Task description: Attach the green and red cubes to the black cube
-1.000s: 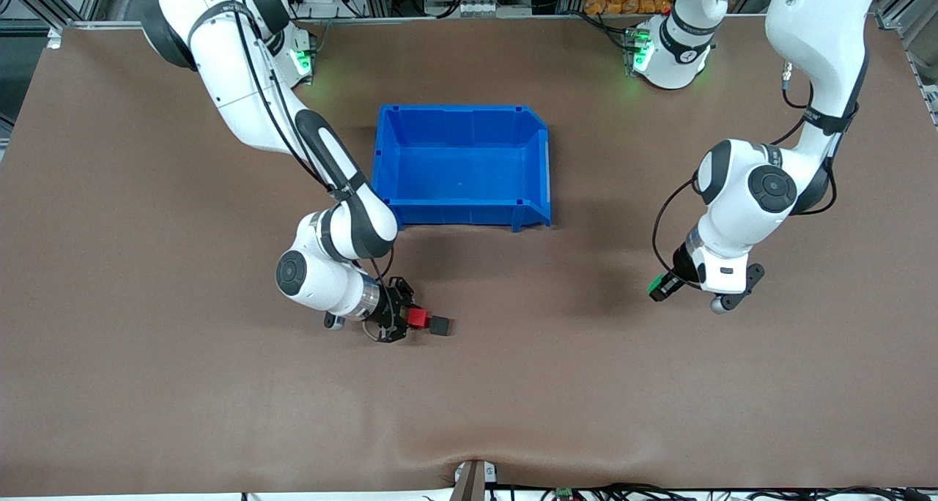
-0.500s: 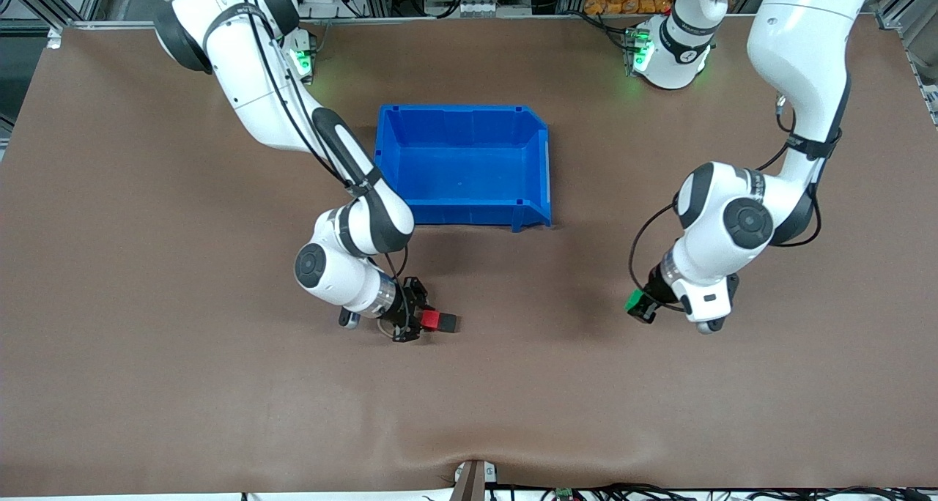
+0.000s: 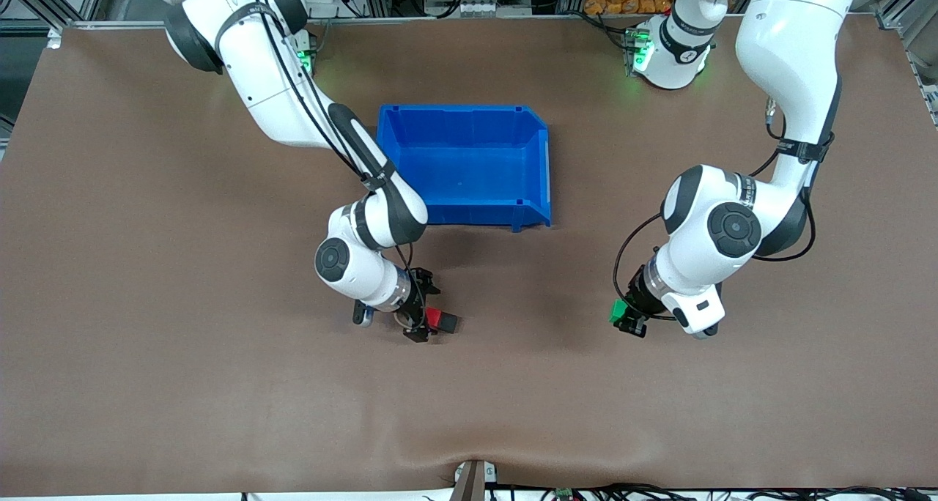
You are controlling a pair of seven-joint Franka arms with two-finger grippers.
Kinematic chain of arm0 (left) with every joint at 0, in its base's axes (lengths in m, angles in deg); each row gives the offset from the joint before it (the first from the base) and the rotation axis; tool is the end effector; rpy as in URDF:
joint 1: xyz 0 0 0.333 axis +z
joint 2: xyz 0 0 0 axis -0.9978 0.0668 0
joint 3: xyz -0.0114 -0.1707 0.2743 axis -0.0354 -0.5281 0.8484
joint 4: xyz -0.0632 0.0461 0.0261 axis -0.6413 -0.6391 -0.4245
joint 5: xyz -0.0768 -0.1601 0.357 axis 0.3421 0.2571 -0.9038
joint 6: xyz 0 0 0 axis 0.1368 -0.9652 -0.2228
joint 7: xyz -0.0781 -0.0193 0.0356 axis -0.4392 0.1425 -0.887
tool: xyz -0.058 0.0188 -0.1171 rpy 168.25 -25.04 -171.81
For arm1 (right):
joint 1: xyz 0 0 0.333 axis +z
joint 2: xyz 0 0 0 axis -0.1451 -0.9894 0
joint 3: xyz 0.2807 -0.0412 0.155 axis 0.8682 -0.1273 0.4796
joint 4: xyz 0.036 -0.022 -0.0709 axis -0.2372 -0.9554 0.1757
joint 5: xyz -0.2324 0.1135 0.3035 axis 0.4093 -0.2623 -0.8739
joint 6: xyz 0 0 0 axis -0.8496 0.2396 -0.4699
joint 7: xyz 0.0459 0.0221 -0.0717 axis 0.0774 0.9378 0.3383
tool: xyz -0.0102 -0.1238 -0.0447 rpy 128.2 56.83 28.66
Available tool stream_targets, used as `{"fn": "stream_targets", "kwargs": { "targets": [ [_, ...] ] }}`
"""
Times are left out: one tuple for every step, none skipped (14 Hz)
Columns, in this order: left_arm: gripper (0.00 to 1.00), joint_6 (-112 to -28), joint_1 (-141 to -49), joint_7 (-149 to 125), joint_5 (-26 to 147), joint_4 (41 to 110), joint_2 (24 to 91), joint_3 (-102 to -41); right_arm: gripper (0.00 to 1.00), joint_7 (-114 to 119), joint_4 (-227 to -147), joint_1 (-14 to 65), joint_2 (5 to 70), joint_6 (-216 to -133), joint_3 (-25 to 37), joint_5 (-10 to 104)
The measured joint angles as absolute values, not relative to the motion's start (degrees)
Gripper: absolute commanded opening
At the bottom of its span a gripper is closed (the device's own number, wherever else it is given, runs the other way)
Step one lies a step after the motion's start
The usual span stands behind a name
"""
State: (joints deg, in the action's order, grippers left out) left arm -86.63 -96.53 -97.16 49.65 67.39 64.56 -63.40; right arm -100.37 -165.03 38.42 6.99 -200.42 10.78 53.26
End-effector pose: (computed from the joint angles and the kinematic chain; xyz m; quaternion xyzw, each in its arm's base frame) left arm 0.6827 -0.2353 0.3014 0.8038 0.5878 0.0196 0.0899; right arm 0.6666 0.3851 0.1466 -0.6925 0.6943 0.1206 0.1545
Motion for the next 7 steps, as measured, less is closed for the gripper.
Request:
{"fn": "stream_targets", "kwargs": {
  "targets": [
    [0.0, -86.54, -96.93, -99.56, 49.65, 66.22, 65.17, -63.41, 1.0, -99.29, -164.27, 37.64, 7.61, -196.62, 10.35, 53.51],
    [0.0, -86.46, -97.56, -101.82, 49.65, 65.05, 66.06, -63.41, 1.0, -97.8, -163.55, 36.41, 8.71, -192.21, 10.06, 53.65],
    [0.0, -86.36, -98.4, -104.27, 49.65, 64.0, 67.18, -63.4, 1.0, -96.47, -162.83, 34.75, 10.26, -186.98, 9.94, 53.71],
    [0.0, -86.34, -99.47, -106.76, 49.65, 63.14, 68.4, -63.38, 1.0, -95.53, -162.24, 33.02, 11.85, -181.93, 9.87, 53.73],
    [0.0, -86.34, -100.67, -109.09, 49.65, 62.38, 69.66, -63.33, 1.0, -94.65, -161.09, 31.02, 13.36, -177.19, 9.76, 53.89],
    [0.0, -86.34, -101.96, -111.02, 49.65, 61.71, 70.9, -63.24, 1.0, -92.93, -159.05, 28.71, 14.67, -172.8, 9.68, 55.11],
    [0.0, -86.36, -103.07, -112.15, 49.65, 61.19, 71.91, -63.17, 1.0, -90.77, -156.52, 26.31, 15.75, -168.9, 9.66, 57.71]
  ]
}}
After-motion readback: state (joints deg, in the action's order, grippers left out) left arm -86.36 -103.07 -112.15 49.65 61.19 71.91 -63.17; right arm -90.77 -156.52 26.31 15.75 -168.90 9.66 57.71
